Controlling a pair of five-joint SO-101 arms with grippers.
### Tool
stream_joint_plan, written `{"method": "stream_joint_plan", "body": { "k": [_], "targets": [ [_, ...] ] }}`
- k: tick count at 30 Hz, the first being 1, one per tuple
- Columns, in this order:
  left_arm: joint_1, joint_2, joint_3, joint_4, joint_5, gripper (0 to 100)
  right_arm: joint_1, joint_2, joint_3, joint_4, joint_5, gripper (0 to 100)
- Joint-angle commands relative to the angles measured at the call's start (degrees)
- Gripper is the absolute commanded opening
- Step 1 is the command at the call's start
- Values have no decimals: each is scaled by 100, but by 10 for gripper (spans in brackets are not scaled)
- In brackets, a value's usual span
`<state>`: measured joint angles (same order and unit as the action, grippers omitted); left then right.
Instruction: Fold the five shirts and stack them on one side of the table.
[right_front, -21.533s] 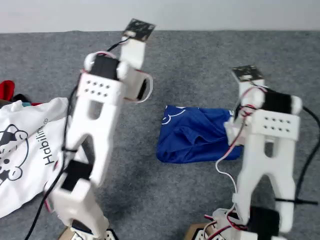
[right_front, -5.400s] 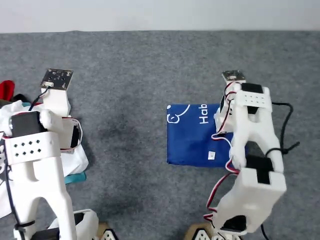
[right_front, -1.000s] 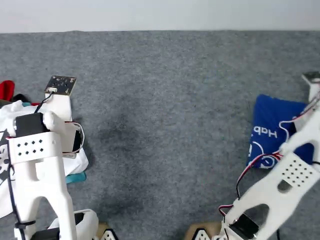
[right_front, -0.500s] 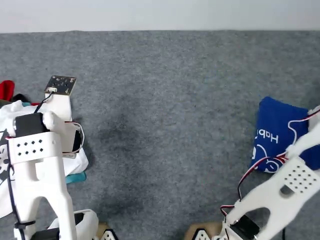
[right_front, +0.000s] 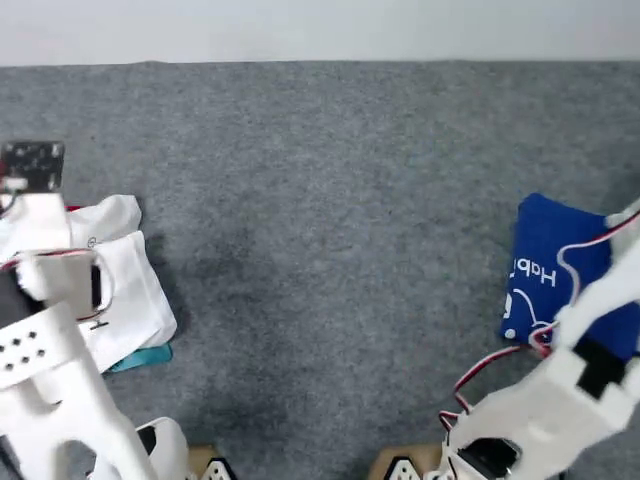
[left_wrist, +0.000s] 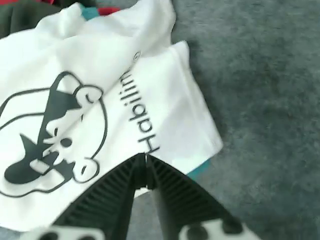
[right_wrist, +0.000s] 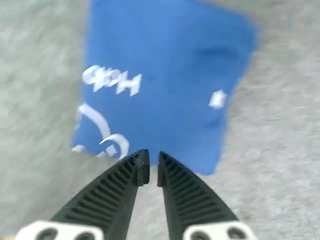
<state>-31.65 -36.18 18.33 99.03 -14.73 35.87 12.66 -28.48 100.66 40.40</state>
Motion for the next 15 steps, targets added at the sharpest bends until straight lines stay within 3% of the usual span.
{"method": "stream_joint_plan", "body": {
  "k": [1,4,7,15],
  "targets": [
    [-554,-123,312,149,-941,21,-303,-1147,1187,224,70,25],
    [-598,-123,725,132,-1565,109,-505,-1727,2127,224,53,25],
    [-325,-70,1007,70,-1574,178,-752,-2229,2989,224,53,25],
    [782,958,1771,-967,-1574,184,-1226,-3002,4176,215,-378,25]
  ]
}}
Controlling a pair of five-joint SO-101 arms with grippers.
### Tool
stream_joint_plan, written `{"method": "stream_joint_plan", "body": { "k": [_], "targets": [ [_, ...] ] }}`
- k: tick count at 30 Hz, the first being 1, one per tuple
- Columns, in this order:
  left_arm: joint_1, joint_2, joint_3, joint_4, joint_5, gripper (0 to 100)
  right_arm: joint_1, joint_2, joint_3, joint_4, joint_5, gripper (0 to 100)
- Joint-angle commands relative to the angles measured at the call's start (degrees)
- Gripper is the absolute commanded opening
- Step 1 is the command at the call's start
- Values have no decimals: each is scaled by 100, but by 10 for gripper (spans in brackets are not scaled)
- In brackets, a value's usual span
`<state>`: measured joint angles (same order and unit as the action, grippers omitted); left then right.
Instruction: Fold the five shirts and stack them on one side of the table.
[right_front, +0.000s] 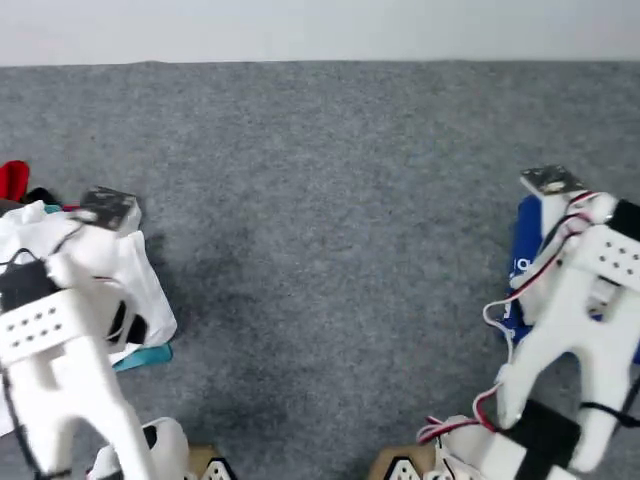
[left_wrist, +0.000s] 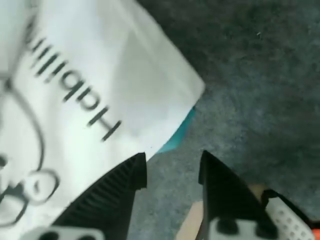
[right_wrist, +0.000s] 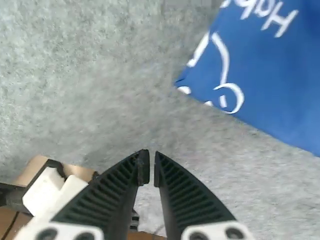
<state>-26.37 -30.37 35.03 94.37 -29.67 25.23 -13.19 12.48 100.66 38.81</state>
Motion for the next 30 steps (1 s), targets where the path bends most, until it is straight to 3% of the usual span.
{"method": "stream_joint_plan", "body": {
  "k": [1,7,15,20,30],
  "targets": [
    [290,589,145,-703,-79,184,-198,-488,114,215,-281,25],
    [343,1952,110,-1600,-97,171,-242,-760,141,224,-466,25],
    [686,3138,-312,-1714,-114,6,-215,-971,149,233,-466,25],
    [1152,2857,-1156,-879,-62,4,-215,-971,149,242,-466,25],
    [2497,1327,-3749,-62,1354,4,-224,-971,149,242,-475,25]
  ]
}}
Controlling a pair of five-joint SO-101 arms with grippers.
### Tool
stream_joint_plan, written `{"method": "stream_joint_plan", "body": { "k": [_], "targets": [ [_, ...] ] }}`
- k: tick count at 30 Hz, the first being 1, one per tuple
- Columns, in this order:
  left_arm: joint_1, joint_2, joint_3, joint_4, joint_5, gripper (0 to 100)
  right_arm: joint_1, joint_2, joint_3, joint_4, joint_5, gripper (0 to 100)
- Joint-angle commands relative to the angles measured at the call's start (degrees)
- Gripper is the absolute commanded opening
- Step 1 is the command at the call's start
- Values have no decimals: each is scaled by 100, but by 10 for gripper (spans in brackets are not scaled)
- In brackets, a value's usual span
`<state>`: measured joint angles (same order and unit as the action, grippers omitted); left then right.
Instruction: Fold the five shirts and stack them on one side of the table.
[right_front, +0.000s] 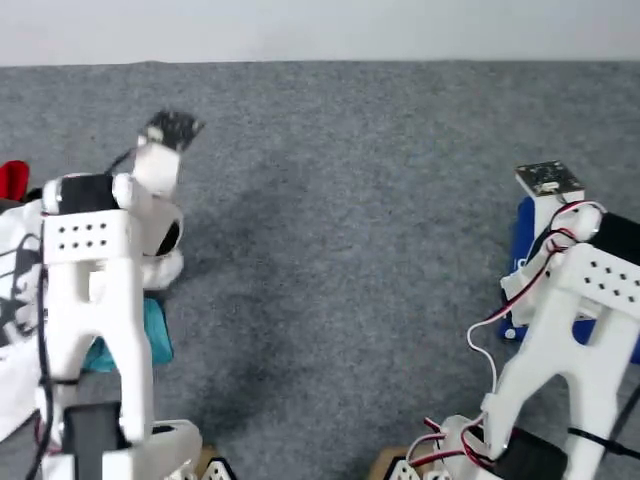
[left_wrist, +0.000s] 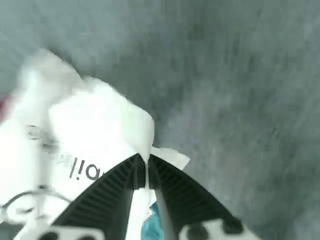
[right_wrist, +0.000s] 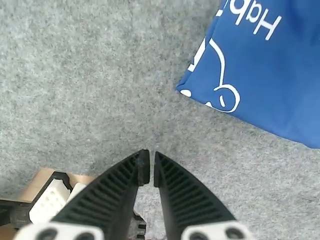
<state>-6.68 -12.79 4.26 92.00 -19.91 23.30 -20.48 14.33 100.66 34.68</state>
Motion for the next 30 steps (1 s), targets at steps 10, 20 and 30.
{"method": "stream_joint_plan", "body": {
  "k": [10,20,30],
  "targets": [
    [2804,167,-1191,-651,914,4,-48,-242,62,233,-62,25],
    [4141,1433,-1244,-1609,923,4,-48,-251,712,233,-62,25],
    [5662,1618,-2088,-1064,923,5,-48,-251,730,215,-53,25]
  ]
}}
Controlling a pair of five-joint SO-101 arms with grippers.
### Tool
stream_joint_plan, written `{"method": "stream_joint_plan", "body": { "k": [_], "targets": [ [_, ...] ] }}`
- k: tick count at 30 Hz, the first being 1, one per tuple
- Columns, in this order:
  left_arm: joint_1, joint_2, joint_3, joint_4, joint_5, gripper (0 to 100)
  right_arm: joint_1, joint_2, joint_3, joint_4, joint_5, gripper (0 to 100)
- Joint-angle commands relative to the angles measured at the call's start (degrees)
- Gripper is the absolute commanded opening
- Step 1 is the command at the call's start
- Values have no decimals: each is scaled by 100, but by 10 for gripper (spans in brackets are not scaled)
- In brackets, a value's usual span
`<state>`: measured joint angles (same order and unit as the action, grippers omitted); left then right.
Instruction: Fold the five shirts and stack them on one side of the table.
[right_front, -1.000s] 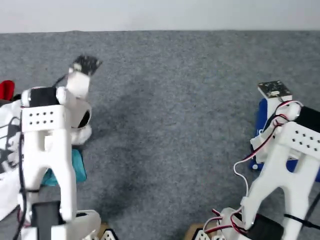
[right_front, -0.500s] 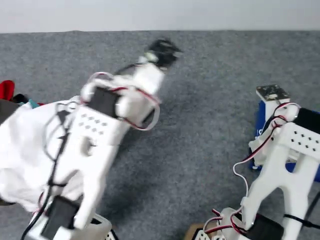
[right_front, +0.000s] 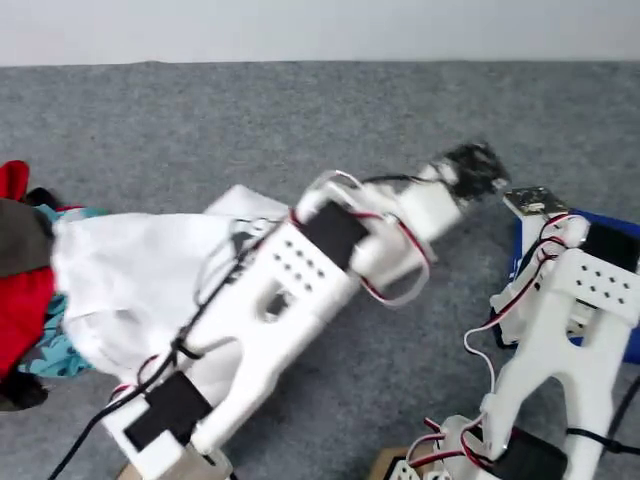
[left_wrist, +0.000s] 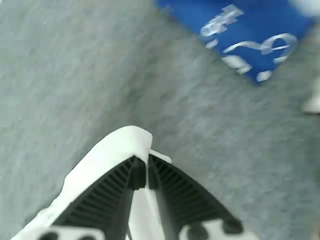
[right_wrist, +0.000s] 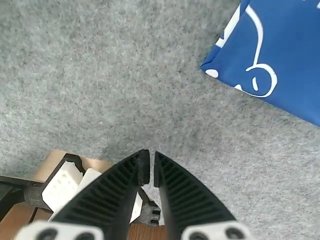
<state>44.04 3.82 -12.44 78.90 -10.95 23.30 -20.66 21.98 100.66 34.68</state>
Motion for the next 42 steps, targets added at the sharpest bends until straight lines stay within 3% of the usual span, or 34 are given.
{"method": "stream_joint_plan", "body": {
  "k": [1,11,19,25,31,42],
  "targets": [
    [800,-44,-488,334,26,5,-40,-224,-44,215,-53,25],
    [2119,-97,-1332,1486,26,5,-22,-198,-53,207,-62,25],
    [1916,-105,-1982,2154,35,28,-22,-180,-53,207,-62,25],
    [1011,-378,-2167,2154,923,206,-22,-180,-53,207,-62,25],
    [79,-633,-2193,2154,949,206,-22,-171,-35,180,-70,25],
    [-3921,589,-2211,1231,932,163,-48,-171,-35,163,-334,25]
  ]
}}
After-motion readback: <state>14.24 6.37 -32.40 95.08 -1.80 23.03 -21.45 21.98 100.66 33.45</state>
